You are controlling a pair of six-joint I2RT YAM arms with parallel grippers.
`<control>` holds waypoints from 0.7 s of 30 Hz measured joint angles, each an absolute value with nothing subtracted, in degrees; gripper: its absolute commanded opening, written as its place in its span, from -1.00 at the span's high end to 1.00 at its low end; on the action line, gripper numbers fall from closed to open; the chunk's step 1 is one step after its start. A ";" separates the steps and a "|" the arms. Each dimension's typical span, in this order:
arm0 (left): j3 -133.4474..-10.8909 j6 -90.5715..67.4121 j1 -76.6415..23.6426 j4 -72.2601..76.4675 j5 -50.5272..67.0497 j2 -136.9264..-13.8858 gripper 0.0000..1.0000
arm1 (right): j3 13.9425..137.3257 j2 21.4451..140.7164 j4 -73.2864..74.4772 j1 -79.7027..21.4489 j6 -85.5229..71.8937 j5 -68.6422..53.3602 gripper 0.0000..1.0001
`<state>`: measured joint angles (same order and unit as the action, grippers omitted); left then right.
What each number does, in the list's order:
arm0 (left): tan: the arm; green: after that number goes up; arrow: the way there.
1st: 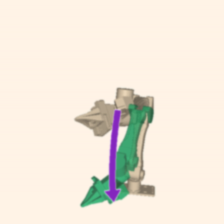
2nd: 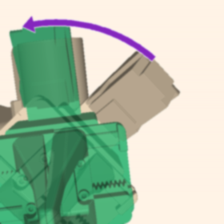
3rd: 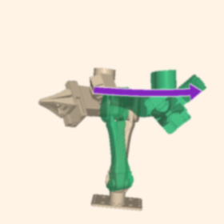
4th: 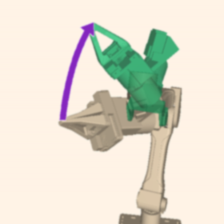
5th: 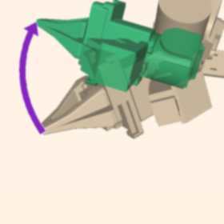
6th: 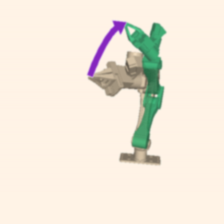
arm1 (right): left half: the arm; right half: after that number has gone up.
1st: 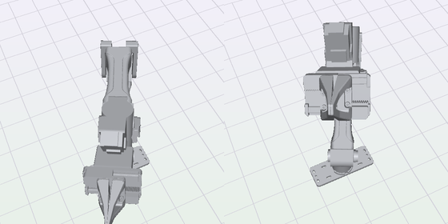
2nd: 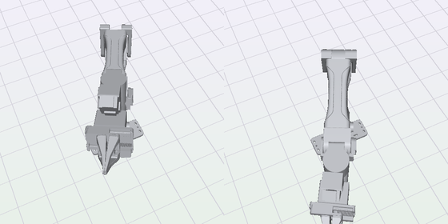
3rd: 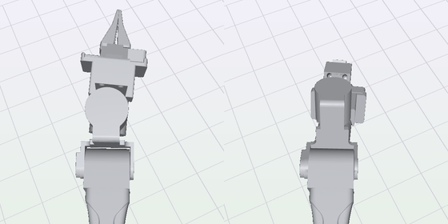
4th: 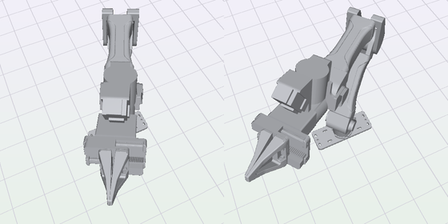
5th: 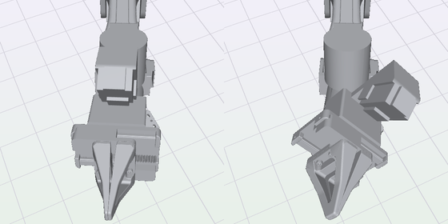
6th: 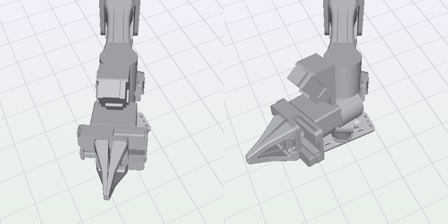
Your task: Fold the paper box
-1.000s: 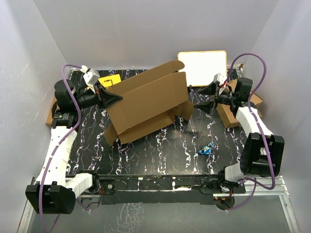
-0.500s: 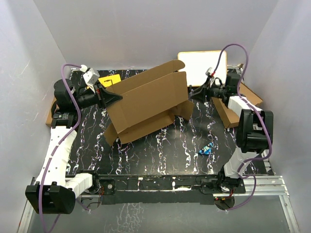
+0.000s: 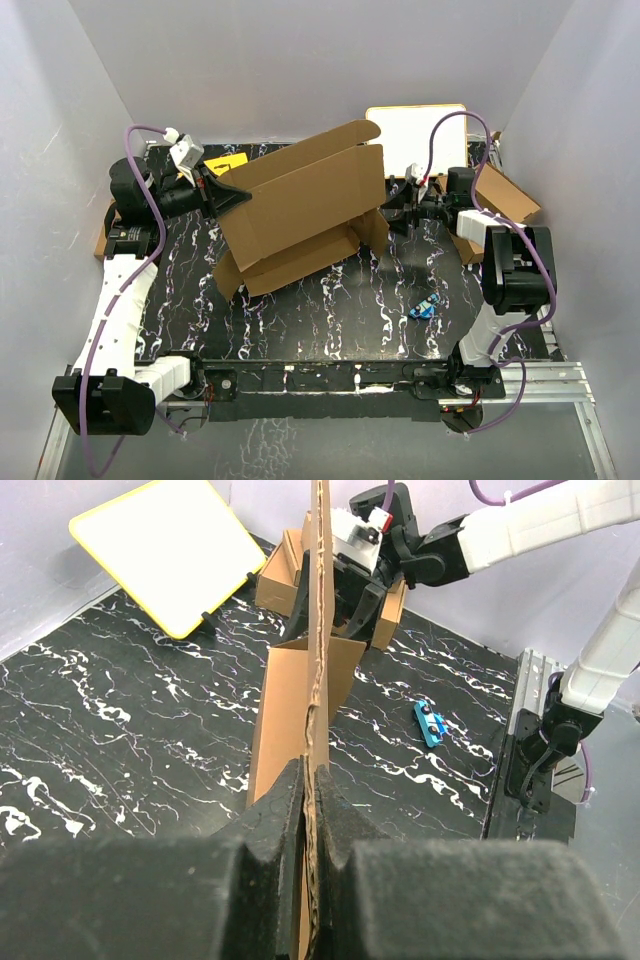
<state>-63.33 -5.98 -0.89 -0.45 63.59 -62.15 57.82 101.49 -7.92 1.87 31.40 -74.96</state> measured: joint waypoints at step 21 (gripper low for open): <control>-63.33 -6.44 -0.89 -0.23 63.66 -62.17 1.00 | 49.69 99.57 -17.41 -5.58 33.36 -73.30 -0.37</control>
<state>-63.33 -6.44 -0.89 -0.23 63.66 -62.17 49.69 99.57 -17.41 -5.58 33.36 -73.30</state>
